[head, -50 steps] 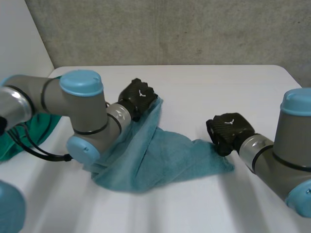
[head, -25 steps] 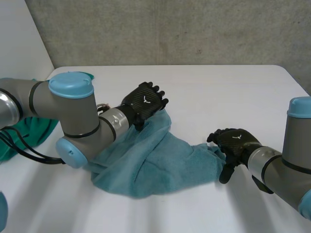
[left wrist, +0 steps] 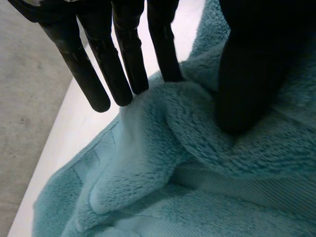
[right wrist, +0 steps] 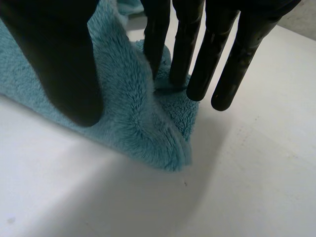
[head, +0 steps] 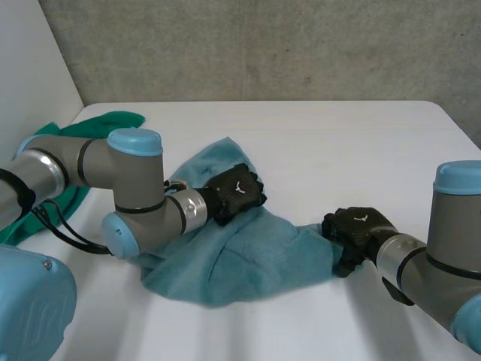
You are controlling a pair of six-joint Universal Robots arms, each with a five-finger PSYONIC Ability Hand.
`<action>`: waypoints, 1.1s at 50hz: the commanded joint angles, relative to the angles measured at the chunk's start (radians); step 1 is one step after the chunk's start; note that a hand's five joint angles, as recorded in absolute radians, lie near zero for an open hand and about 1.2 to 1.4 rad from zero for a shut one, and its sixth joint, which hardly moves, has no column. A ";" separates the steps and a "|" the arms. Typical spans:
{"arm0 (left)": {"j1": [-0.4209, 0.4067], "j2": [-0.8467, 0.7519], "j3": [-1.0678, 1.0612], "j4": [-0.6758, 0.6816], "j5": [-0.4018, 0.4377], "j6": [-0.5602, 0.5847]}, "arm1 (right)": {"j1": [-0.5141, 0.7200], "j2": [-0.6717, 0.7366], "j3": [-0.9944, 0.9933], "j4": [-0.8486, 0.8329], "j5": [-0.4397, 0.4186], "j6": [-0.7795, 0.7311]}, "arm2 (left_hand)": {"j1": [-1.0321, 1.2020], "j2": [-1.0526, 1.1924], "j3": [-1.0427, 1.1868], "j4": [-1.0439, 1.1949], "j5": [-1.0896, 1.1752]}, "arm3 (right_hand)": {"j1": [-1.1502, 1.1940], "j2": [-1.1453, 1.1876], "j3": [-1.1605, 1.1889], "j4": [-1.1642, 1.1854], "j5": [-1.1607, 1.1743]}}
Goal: Fold the laundry.
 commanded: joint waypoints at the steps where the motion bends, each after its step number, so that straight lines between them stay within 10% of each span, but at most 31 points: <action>1: 0.000 -0.024 0.082 -0.031 -0.058 0.029 | 0.012 0.049 -0.051 0.004 -0.004 -0.009 | 0.593 0.619 0.621 0.620 0.627 | 0.745 0.626 0.645 0.646 0.666; 10: -0.020 0.074 0.118 0.053 -0.259 -0.054 | 0.005 0.013 -0.204 0.036 0.004 -0.014 | 0.593 0.619 0.621 0.620 0.627 | 0.746 0.626 0.645 0.646 0.666; 29: -0.023 0.829 -0.365 0.124 -0.463 -0.491 | -0.020 -0.243 -0.629 0.309 0.019 -0.201 | 0.593 0.619 0.621 0.620 0.627 | 0.746 0.626 0.645 0.646 0.666; 40: -0.027 0.895 -0.514 0.122 -0.468 -0.722 | -0.029 0.067 -1.074 0.381 0.034 -0.204 | 0.593 0.619 0.621 0.620 0.627 | 0.746 0.626 0.645 0.646 0.666; 50: -0.041 0.639 -0.497 0.128 -0.485 -0.732 | 0.081 0.462 -1.306 0.227 0.051 -0.294 | 0.593 0.619 0.621 0.620 0.627 | 0.746 0.626 0.645 0.646 0.666; 54: -0.053 0.524 -0.436 0.124 -0.552 -0.734 | 0.097 0.576 -1.309 0.099 0.092 -0.357 | 0.593 0.619 0.621 0.620 0.627 | -0.476 -0.595 -0.577 -0.576 -0.556; 55: -0.055 0.484 -0.415 0.124 -0.583 -0.734 | 0.097 0.590 -1.310 0.081 0.108 -0.368 | 0.593 0.619 0.621 0.620 0.627 | -0.476 -0.595 -0.577 -0.576 -0.556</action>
